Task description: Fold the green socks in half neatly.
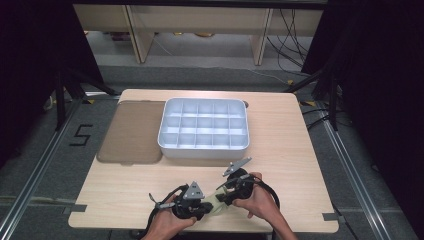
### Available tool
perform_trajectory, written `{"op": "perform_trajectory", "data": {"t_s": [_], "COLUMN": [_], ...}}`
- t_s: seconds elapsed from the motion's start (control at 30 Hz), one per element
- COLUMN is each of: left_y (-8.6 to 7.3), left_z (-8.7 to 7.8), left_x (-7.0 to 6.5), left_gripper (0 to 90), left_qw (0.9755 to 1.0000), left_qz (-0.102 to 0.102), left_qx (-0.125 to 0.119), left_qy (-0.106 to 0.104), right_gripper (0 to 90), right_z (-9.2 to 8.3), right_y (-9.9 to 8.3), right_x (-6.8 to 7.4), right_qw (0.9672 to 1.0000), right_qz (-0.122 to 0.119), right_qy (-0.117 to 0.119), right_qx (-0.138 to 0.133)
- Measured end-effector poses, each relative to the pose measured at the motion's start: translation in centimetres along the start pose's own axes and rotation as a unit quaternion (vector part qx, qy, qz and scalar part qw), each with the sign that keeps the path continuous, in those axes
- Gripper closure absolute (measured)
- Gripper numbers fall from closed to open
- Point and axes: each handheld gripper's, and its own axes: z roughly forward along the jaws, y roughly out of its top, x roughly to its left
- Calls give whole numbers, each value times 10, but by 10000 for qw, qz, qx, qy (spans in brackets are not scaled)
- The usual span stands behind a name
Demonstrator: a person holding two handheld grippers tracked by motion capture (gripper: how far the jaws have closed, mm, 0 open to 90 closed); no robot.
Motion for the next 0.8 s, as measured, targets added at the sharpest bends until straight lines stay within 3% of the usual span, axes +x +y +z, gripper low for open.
{"op": "perform_trajectory", "data": {"t_s": [0.53,0.57,0.8], "left_y": [0,0,-1], "left_z": [0,-1,0], "left_x": [0,1,1], "left_gripper": [841,841,842], "left_qw": [10000,10000,10000], "left_qz": [20,76,66], "left_qx": [-10,48,13], "left_qy": [-5,44,15], "right_gripper": [442,442,423], "right_z": [11,12,15], "right_y": [9,9,12], "right_x": [3,4,0], "right_qw": [9988,9987,9976], "right_qz": [-23,76,131], "right_qy": [-83,-67,-37], "right_qx": [472,504,679]}}
